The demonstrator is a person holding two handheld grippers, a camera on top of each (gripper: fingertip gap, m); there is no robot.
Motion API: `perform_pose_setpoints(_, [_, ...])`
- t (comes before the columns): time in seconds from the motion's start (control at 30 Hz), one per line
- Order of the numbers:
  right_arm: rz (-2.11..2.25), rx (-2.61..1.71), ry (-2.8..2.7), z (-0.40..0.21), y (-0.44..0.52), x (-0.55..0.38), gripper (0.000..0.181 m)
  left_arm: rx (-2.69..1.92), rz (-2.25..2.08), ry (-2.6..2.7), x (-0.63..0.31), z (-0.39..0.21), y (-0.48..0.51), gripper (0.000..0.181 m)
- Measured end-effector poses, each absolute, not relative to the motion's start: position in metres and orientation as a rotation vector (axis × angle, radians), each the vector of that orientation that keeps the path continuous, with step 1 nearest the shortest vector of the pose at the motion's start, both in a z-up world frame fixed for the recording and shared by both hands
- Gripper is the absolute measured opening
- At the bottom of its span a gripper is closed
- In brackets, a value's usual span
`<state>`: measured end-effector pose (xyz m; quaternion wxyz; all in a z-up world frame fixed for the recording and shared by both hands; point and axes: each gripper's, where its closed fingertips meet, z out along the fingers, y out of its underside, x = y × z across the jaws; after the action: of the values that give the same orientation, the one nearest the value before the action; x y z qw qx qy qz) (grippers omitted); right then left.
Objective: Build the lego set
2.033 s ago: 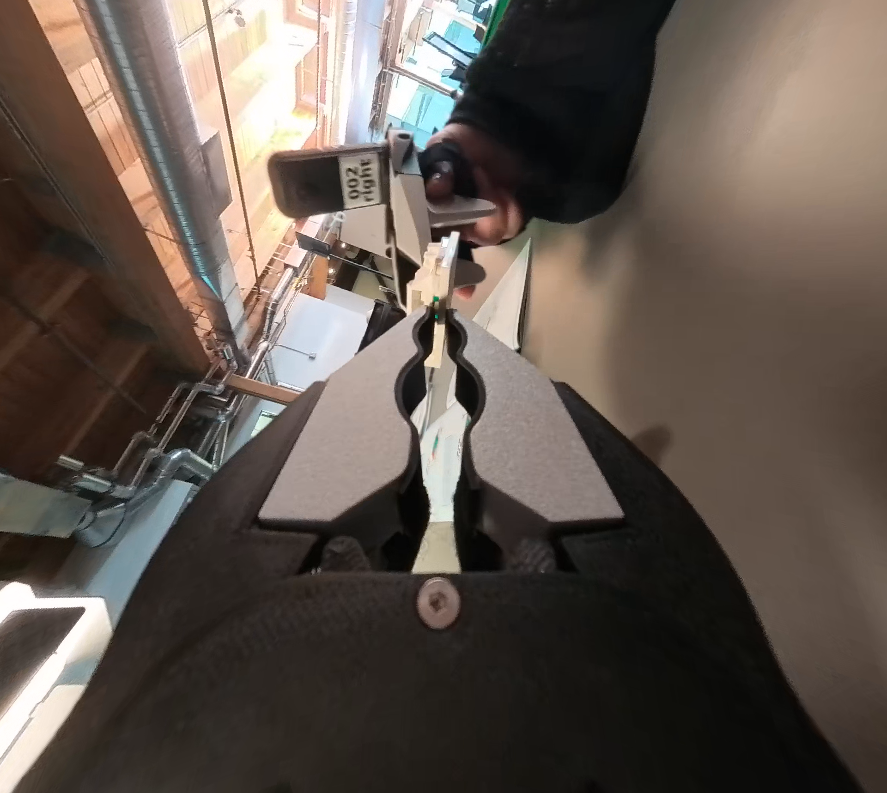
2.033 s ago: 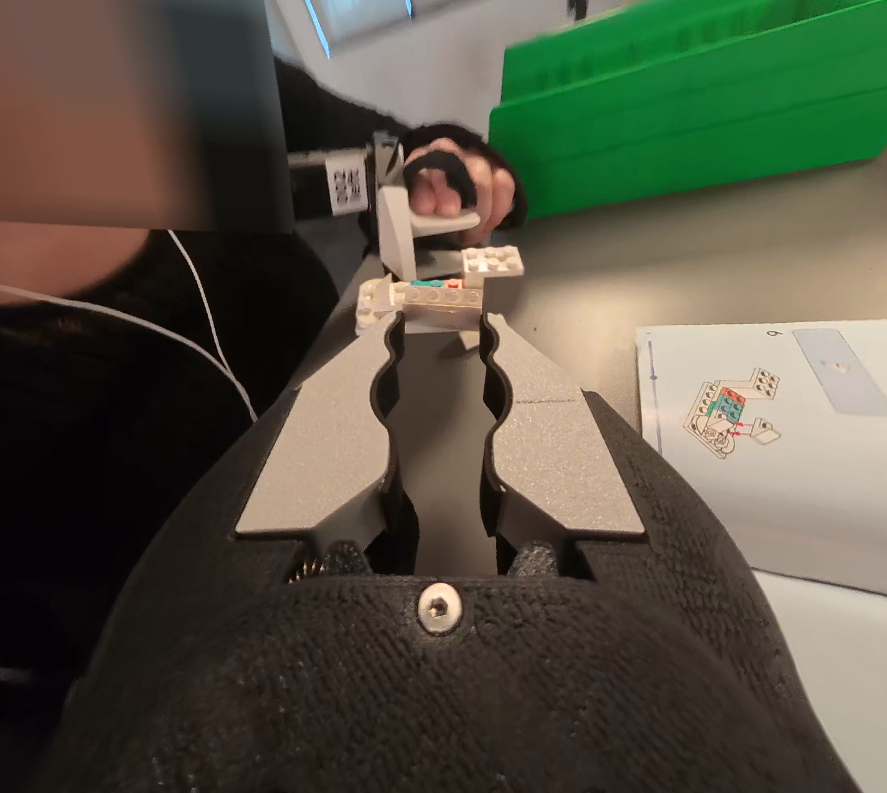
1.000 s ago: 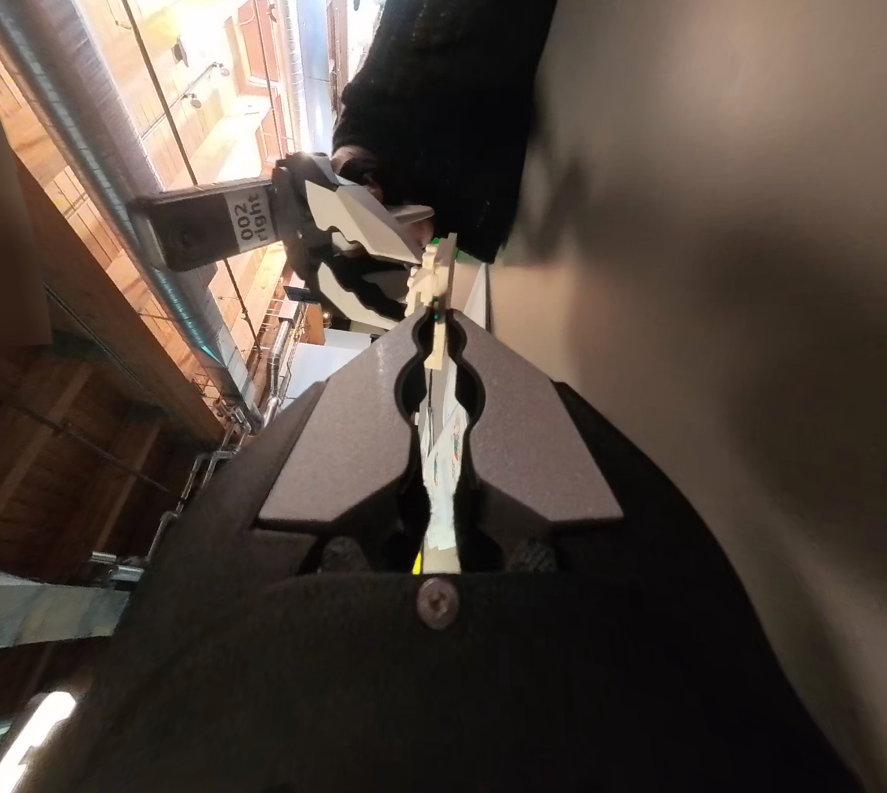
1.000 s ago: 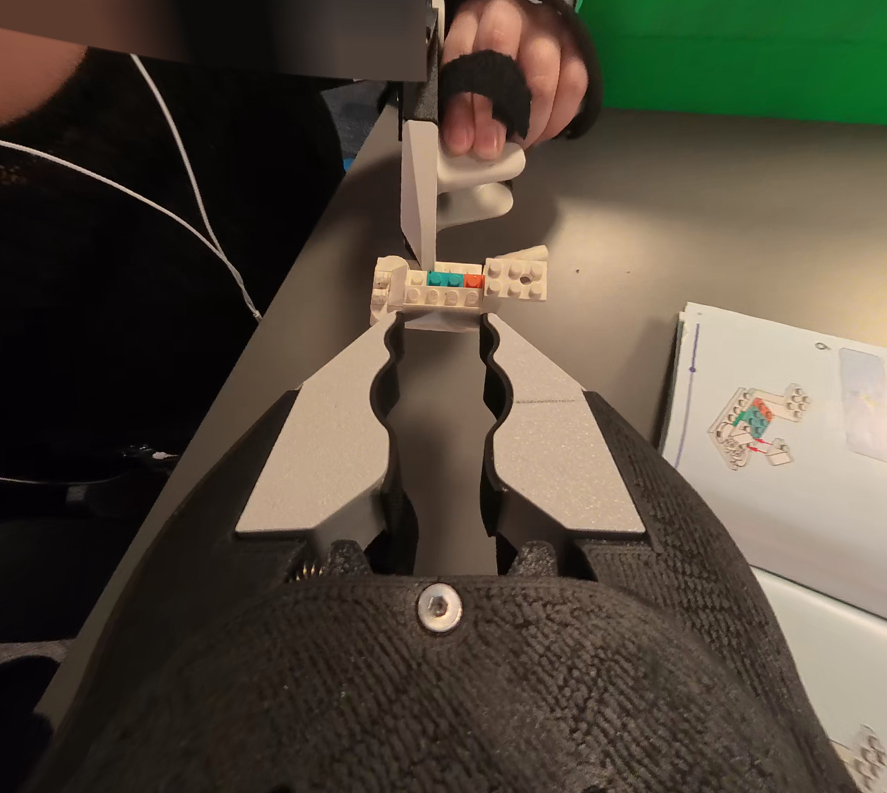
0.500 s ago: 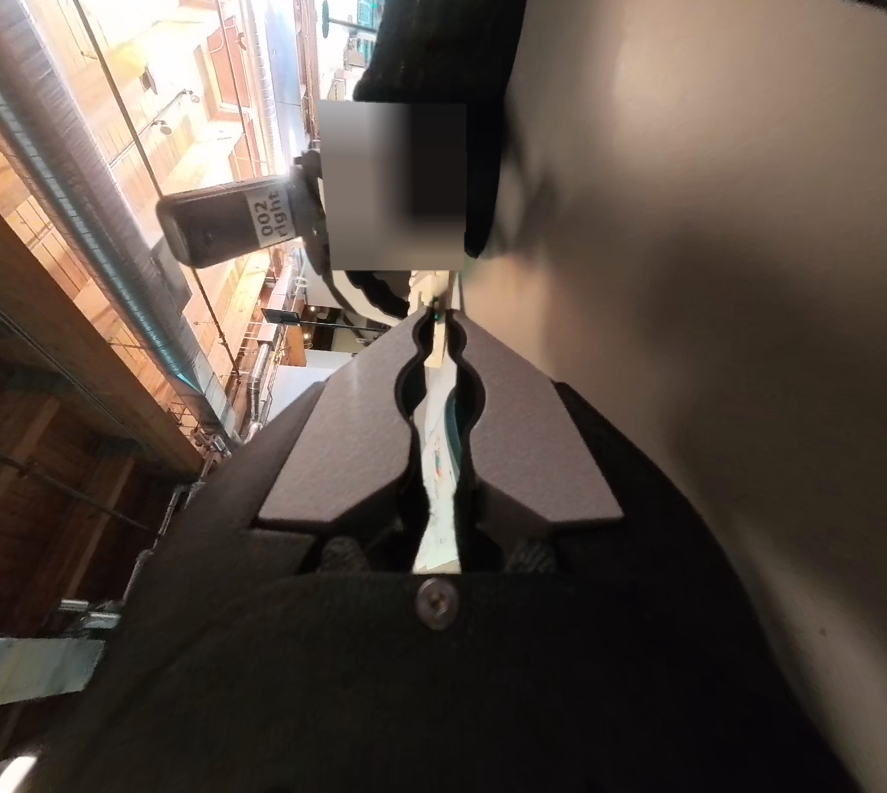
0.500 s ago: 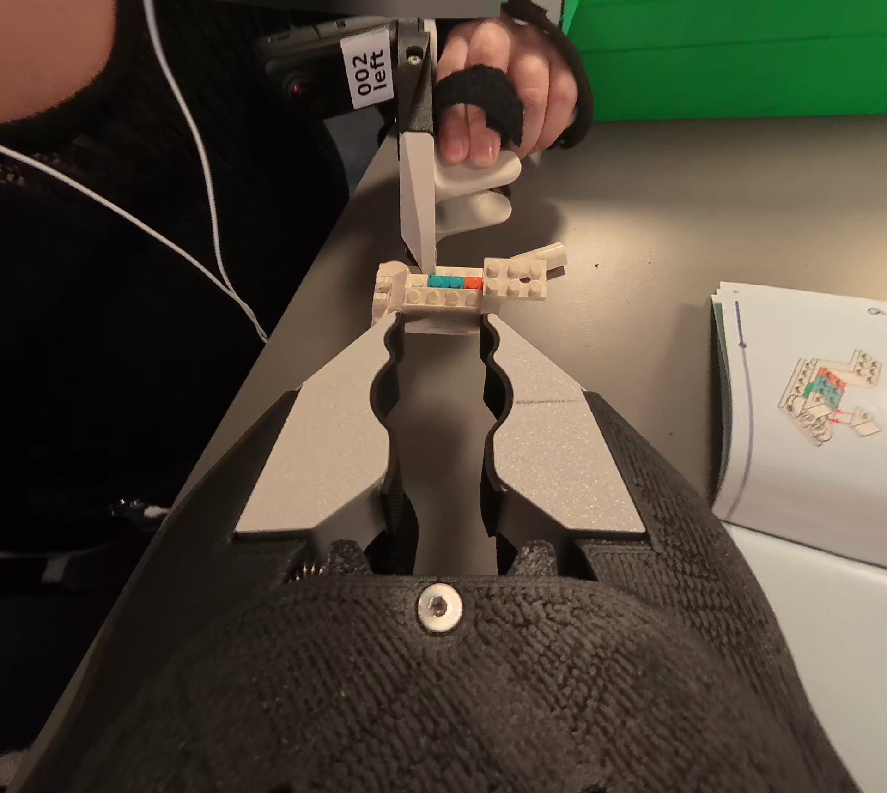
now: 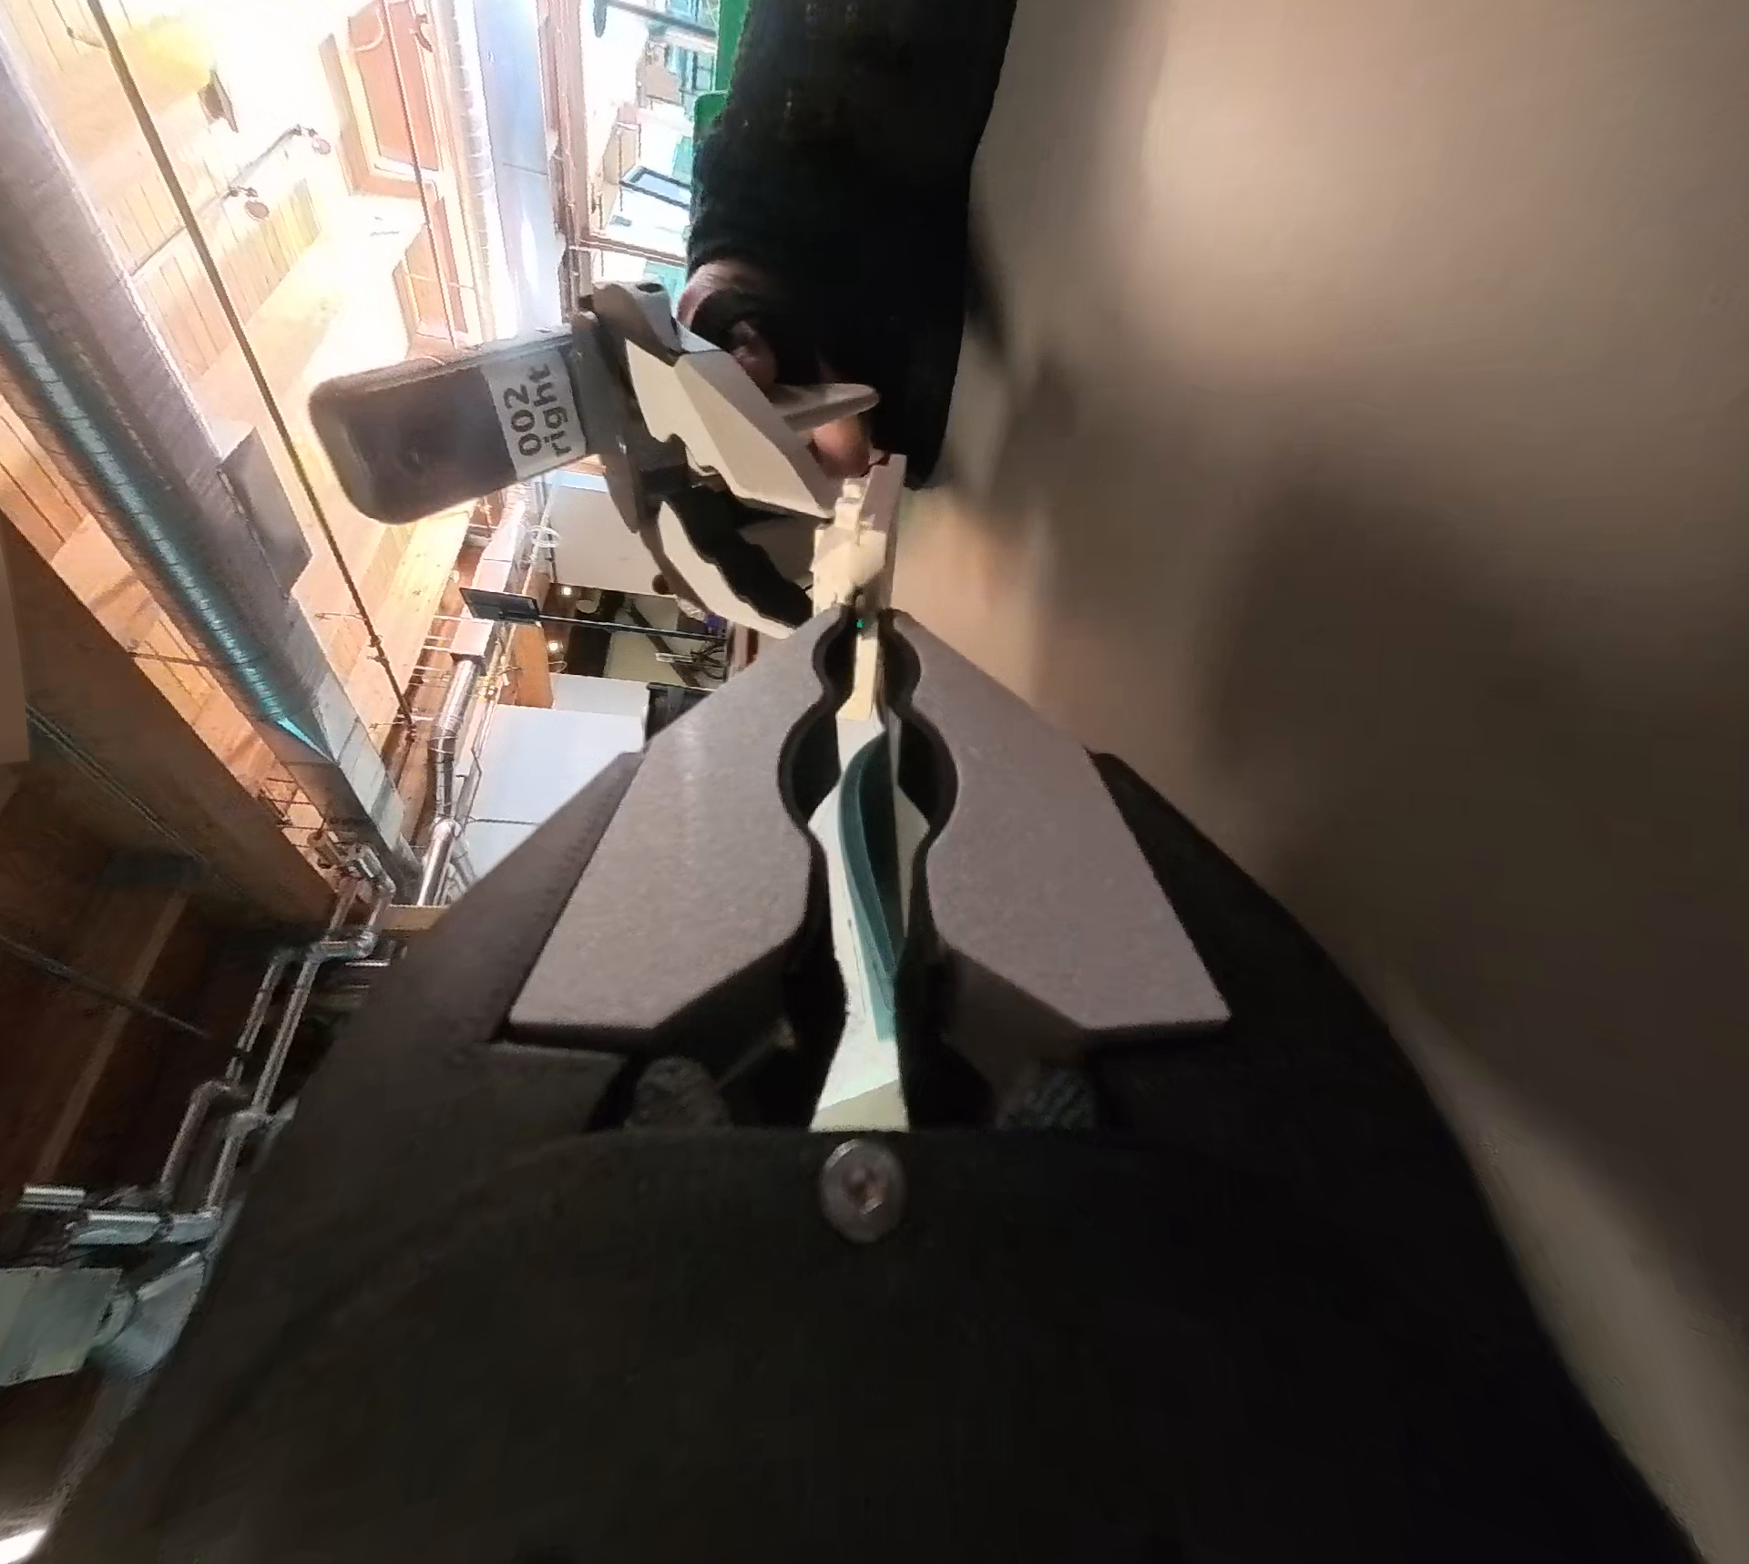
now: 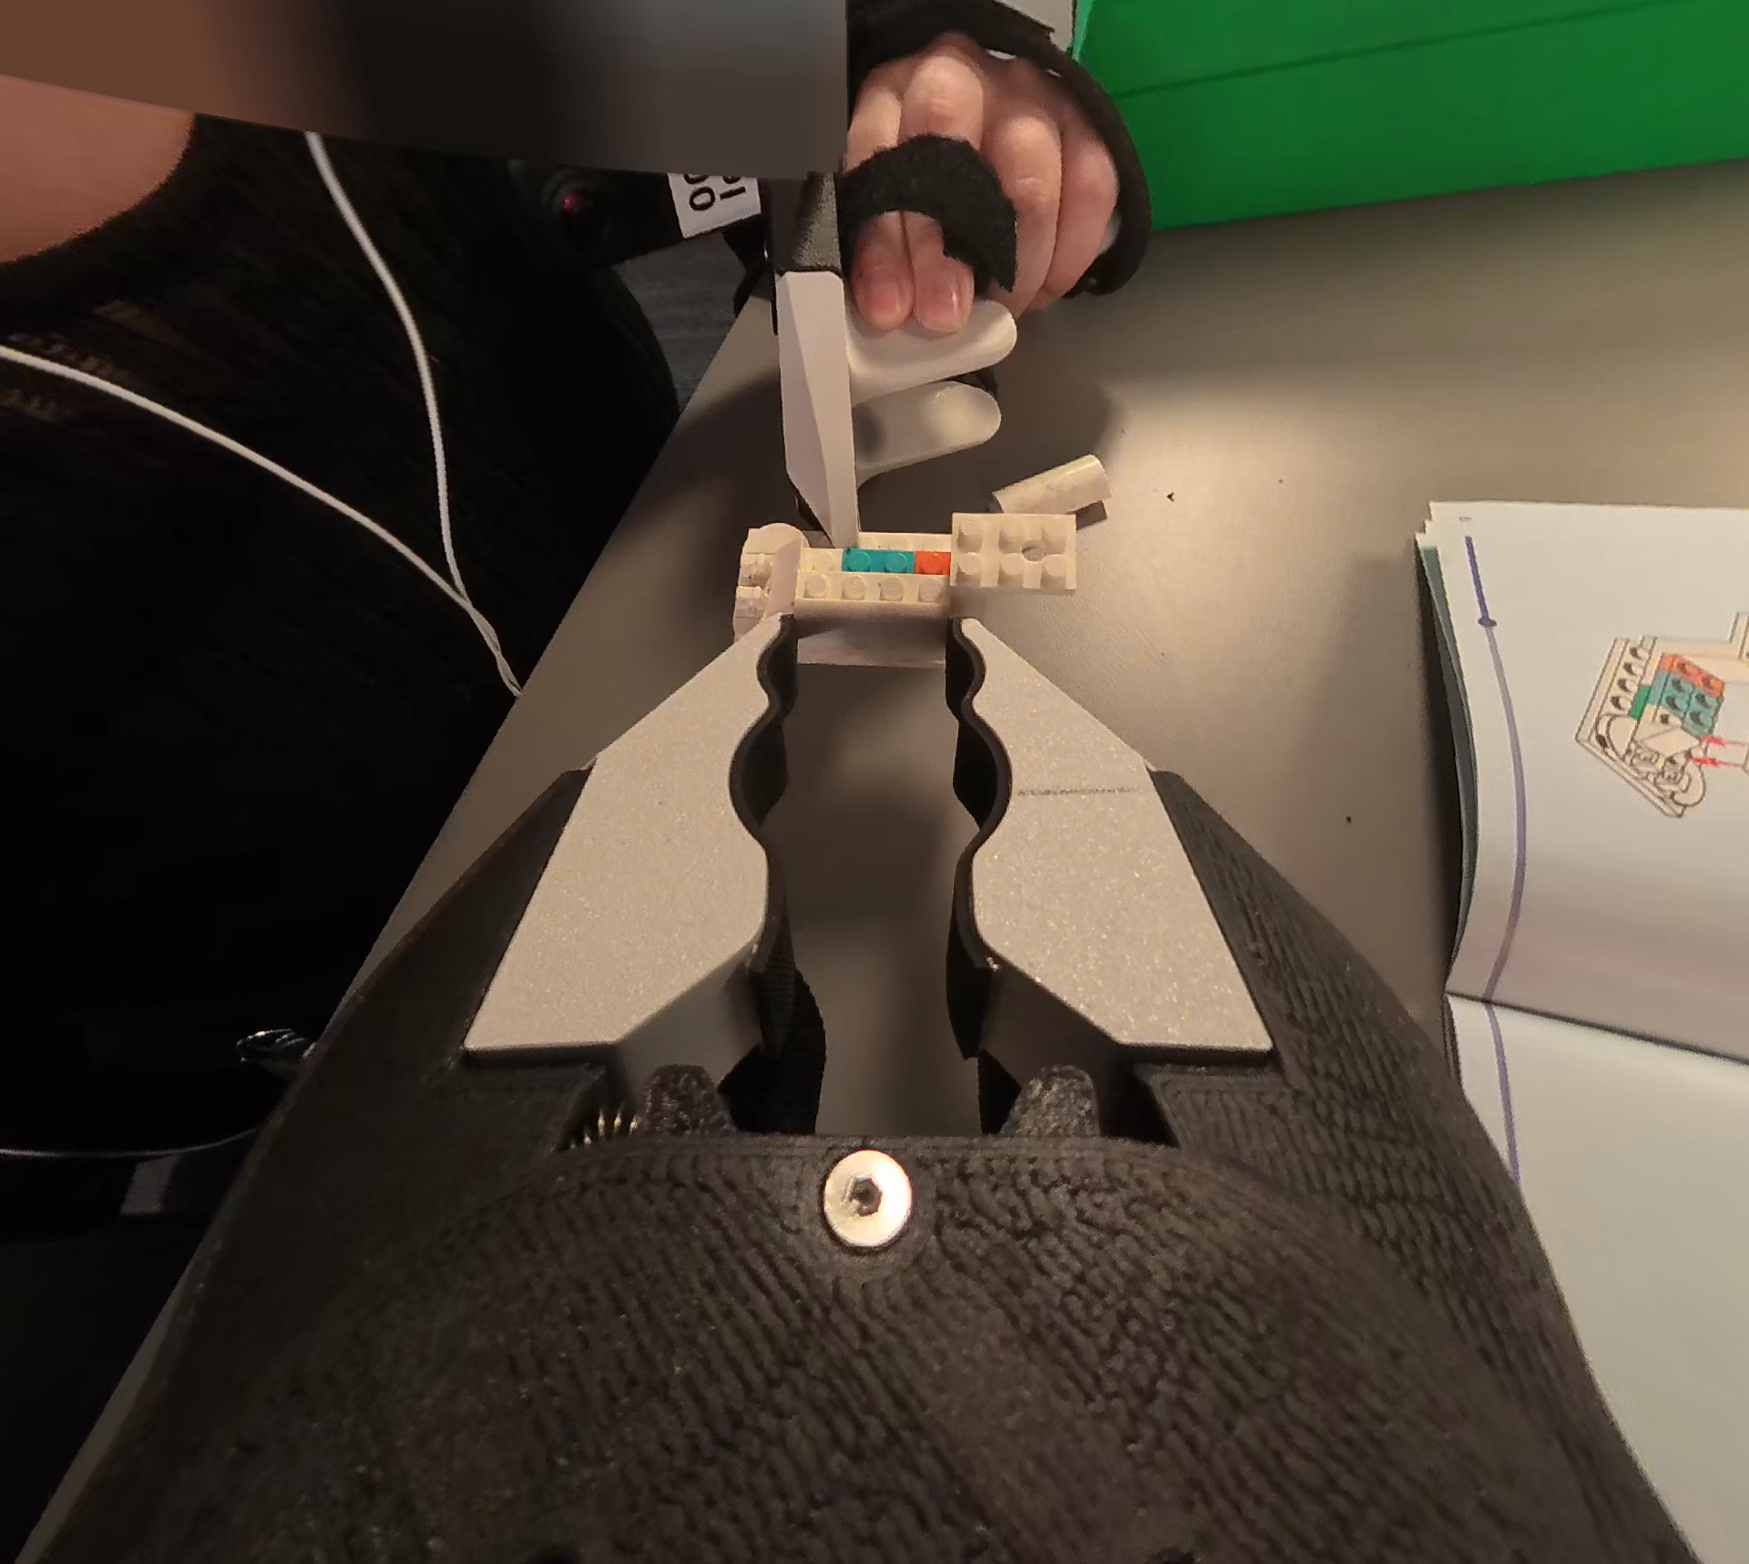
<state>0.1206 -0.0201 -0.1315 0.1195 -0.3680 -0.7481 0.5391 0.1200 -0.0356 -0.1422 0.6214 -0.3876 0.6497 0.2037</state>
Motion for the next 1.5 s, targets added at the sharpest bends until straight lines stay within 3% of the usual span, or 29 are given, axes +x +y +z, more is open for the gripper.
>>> perform_pose_setpoints(0.57, [1.872,-1.566,-2.049,-0.136,-0.010,0.114,0.030,-1.030,0.368,1.461,0.114,-0.147,-0.026,0.004])
perform_pose_setpoints(1.13, [1.754,-1.278,-2.024,-0.114,-0.009,0.111,0.031,-0.936,0.514,1.433,0.113,-0.135,-0.025,0.003])
perform_pose_setpoints(1.3, [1.614,-1.061,-1.970,-0.099,0.001,0.111,0.055,-0.978,0.518,1.325,0.103,-0.120,-0.018,0.003])
perform_pose_setpoints(1.43, [1.021,-0.579,-1.829,-0.086,0.011,0.101,0.078,-1.055,0.424,1.210,0.093,-0.108,-0.013,0.003])
perform_pose_setpoints(1.5, [0.728,-0.427,-1.804,-0.090,0.009,0.095,0.079,-1.074,0.379,1.176,0.091,-0.103,-0.012,0.003])
